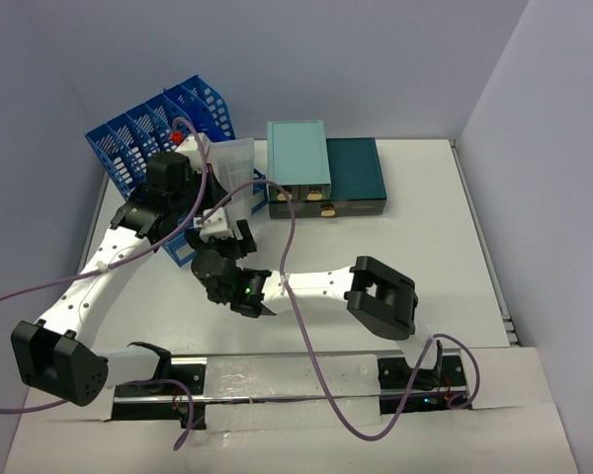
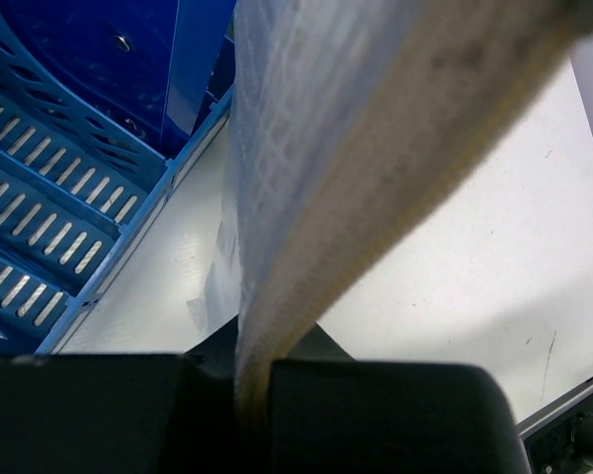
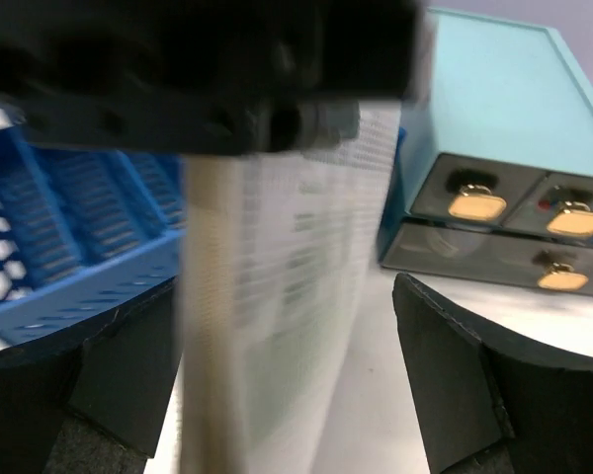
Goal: Organize the desk
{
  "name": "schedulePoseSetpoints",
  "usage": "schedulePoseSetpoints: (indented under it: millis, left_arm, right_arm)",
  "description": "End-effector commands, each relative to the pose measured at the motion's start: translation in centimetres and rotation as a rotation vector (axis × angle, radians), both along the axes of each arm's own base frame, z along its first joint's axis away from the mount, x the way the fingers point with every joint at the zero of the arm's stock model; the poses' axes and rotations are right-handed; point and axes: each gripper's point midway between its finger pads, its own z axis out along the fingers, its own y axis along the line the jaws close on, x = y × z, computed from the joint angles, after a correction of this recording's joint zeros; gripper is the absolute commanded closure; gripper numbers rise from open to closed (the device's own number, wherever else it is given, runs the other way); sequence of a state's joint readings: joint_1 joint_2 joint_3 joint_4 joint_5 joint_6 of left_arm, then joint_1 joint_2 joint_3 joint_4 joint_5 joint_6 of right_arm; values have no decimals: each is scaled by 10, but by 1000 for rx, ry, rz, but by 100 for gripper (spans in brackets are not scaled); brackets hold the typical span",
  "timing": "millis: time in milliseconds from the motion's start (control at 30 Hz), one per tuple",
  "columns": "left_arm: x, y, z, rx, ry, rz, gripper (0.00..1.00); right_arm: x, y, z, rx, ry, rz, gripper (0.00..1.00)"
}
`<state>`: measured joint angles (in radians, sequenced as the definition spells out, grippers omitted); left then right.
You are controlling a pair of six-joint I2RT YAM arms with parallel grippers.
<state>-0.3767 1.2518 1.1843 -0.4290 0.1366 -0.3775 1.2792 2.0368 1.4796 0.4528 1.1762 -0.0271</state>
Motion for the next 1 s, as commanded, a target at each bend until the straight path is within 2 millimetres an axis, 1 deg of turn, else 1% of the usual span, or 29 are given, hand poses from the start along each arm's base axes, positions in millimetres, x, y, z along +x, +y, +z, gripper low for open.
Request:
schedulePoseSetpoints:
  millis: [0,100,133,167,200,233,267,300,333,367,400,433,467,500,533,567,600,633,700,733,767,800,833,900,933,967]
  left_arm:
    - [2,-3,37,-61,-119,-8,100]
    - [1,-4,37,-56,-127,-21,100]
    - [1,-4,36,-48,-133,-30,100]
    - [1,-5,35,-40,-139,-39,100]
    - [1,-6,34,-36,-141,-53,100]
    - [0,-9,33,-31,-143,-78,100]
    - [-3,-13,32,-28,-144,-118,95]
    - [-7,-17,32,-25,-146,-160,86]
    - [-10,-21,32,-22,-148,-198,75]
    - [-13,-24,33,-19,-147,-227,64]
    - [-17,-27,36,-23,-142,-259,47]
    - [-20,-29,40,-19,-146,-284,33]
    - [-22,-29,45,-8,-158,-302,23]
    - [-22,-28,49,0,-167,-308,11]
    - [-22,-26,55,10,-178,-303,10]
    - [-21,-21,69,22,-213,-275,3]
    - [-21,-16,81,33,-243,-259,1]
    - [-20,-9,88,49,-261,-230,1]
    - [-22,2,105,55,-305,-181,1]
    - [-21,7,110,56,-318,-159,1]
    - [-20,12,114,57,-332,-138,1]
    - [-20,18,118,60,-349,-116,1]
    - [-19,22,120,64,-362,-98,1]
    - [-17,30,118,71,-370,-68,1]
    - [-17,32,116,74,-367,-68,1]
    - [-17,32,110,80,-355,-79,1]
  right_arm:
    - [19,-25,23,91,-38,-123,28]
    - [21,-36,18,100,-37,-133,54]
    - [21,-41,21,107,-41,-144,67]
    - [22,-46,23,110,-44,-153,77]
    - [21,-48,22,108,-43,-156,80]
    - [20,-53,20,107,-43,-165,91]
    - [19,-56,23,121,-45,-165,97]
    - [18,-58,25,132,-44,-156,100]
    - [16,-60,26,136,-40,-142,100]
    - [15,-60,22,144,-32,-129,100]
    - [13,-59,19,157,-16,-101,100]
    - [10,-59,17,168,1,-66,100]
    - [7,-59,15,176,19,-32,100]
    - [5,-63,24,206,26,-5,100]
    - [3,-66,13,199,42,-6,100]
    - [0,-65,15,234,75,53,100]
    - [-4,-70,11,263,111,95,100]
    - [-12,-75,4,281,152,155,100]
    - [-21,-85,-6,337,204,229,100]
    - [-27,-88,-10,357,222,265,100]
    - [-32,-99,-26,366,253,286,100]
    - [-37,-106,-26,404,257,321,100]
    - [-44,-107,-22,437,263,379,100]
    - [-54,-120,-36,444,299,440,100]
    - [-57,-122,-34,446,295,467,100]
    - [-61,-123,-26,441,270,513,100]
